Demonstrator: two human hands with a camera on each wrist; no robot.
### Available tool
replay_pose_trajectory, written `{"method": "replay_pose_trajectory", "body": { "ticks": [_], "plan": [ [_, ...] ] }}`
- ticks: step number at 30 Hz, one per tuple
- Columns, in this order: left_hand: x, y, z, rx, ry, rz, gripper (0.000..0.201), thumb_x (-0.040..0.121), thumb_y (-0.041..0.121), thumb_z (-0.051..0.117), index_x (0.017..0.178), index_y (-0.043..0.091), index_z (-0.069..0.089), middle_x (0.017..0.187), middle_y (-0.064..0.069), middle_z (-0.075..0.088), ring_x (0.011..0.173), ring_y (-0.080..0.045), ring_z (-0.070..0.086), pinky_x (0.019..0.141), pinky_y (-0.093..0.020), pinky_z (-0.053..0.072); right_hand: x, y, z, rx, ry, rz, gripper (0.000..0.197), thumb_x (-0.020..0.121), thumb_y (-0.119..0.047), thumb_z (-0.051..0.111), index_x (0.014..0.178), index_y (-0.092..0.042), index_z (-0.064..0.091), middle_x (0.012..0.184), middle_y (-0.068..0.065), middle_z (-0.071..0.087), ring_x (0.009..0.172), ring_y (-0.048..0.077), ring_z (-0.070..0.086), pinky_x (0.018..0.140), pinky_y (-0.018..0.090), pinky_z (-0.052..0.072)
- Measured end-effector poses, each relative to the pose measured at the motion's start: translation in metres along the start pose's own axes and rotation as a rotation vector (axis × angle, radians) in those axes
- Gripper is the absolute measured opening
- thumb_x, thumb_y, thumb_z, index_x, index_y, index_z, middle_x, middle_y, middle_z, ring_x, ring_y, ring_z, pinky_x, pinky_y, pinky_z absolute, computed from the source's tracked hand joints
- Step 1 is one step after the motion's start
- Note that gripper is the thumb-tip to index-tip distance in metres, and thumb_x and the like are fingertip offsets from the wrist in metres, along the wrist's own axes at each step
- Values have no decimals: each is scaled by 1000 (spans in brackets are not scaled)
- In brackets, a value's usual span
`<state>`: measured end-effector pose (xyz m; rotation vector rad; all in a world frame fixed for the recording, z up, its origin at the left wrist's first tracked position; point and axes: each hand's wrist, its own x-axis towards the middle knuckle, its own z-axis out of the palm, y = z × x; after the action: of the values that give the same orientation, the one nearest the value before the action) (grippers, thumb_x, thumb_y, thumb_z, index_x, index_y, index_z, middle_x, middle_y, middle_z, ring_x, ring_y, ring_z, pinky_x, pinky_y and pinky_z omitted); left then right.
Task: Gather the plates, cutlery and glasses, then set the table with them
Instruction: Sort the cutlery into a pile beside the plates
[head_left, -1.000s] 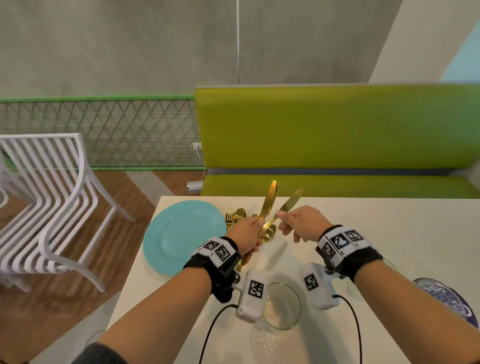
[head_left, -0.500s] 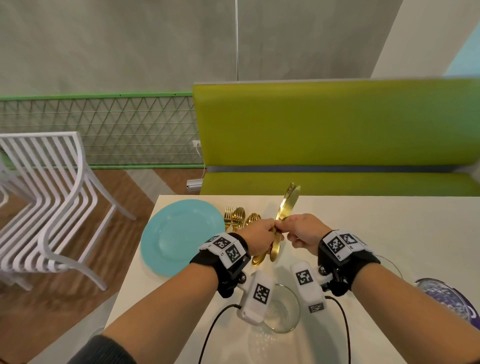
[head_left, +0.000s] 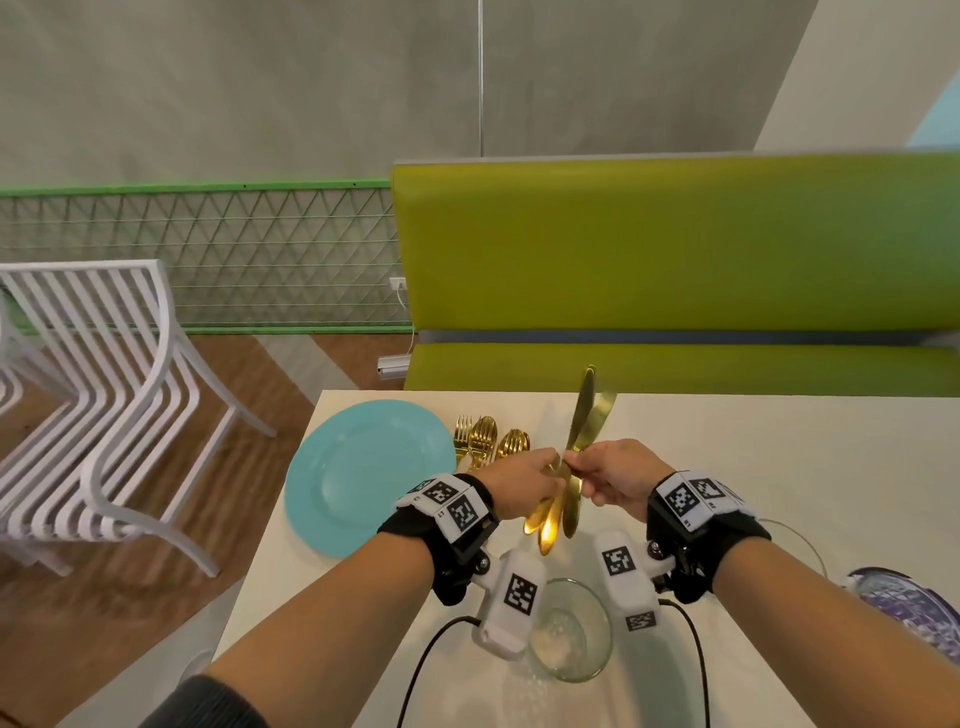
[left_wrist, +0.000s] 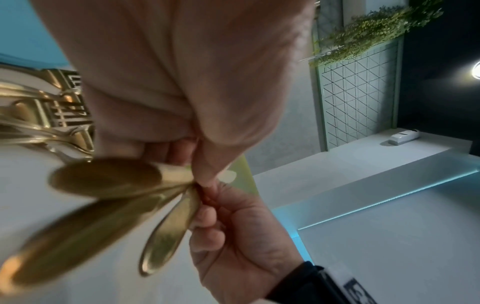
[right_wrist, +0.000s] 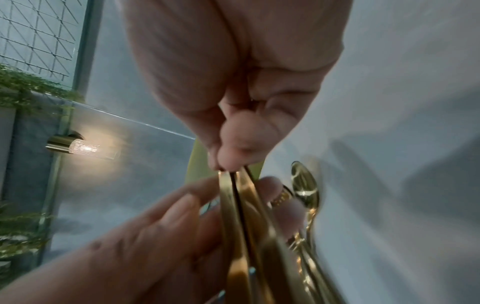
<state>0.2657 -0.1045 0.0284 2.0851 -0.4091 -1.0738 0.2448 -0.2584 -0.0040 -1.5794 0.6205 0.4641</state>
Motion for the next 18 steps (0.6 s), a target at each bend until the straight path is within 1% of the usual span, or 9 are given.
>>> {"method": "replay_pose_trajectory", "body": {
  "ticks": [2,4,8,10,11,13,15,17,18],
  "plan": [
    [-1,-2,-1,2,3,-37,36,96,16,43,132,11,43,118,-14,57,102,-22,55,94,-38,45,4,6,-5,-16,52,59,16,92,-12,56,82,0,61,51,6,53,43,13,45,39,18,39],
    [0,-10,-8,18,84,-58,41,97,15,41,137,8,38,130,-16,53,110,-25,54,97,-36,43,9,12,-10,-81,107,130,16,91,-12,57,80,0,61,53,7,54,42,13,47,40,19,42],
    [5,-30,-25,-45,225,-69,42,96,9,40,138,8,38,118,-10,60,96,-21,59,87,-31,52,23,27,-10,-244,141,274,16,89,-13,61,80,-1,60,57,8,58,44,14,51,44,20,46],
    [7,-38,-32,-31,258,-76,40,96,8,42,135,9,42,128,-13,57,102,-24,60,91,-34,52,31,32,-4,-327,137,335,15,89,-14,62,83,-1,61,59,9,60,47,15,52,51,22,47],
    [6,-40,-34,-26,244,-80,40,96,8,41,136,9,40,131,-14,54,106,-25,59,90,-31,52,34,33,-2,-366,128,351,15,89,-15,63,84,-1,62,59,8,61,47,14,53,51,22,47],
    [6,-47,-36,-65,251,-103,39,98,12,40,136,12,40,130,-13,54,106,-24,58,88,-28,51,39,32,5,-432,100,357,17,88,-16,63,92,1,65,60,7,63,45,12,55,46,19,48],
    [8,-54,-38,-81,278,-120,36,97,16,41,134,15,43,125,-10,56,108,-23,59,94,-32,51,43,28,10,-489,62,342,21,89,-16,62,98,2,66,62,7,64,46,11,56,43,18,48],
    [10,-61,-38,-83,285,-131,35,97,19,41,132,15,46,122,-9,58,102,-21,59,95,-34,51,46,21,15,-539,27,316,19,89,-16,61,96,2,67,63,7,63,47,11,56,42,18,47],
    [13,-64,-38,-89,286,-138,34,97,20,42,131,16,46,121,-9,58,97,-19,59,94,-34,51,47,18,17,-565,18,305,16,89,-15,61,89,0,67,62,7,63,46,11,56,42,18,47]
  ]
}}
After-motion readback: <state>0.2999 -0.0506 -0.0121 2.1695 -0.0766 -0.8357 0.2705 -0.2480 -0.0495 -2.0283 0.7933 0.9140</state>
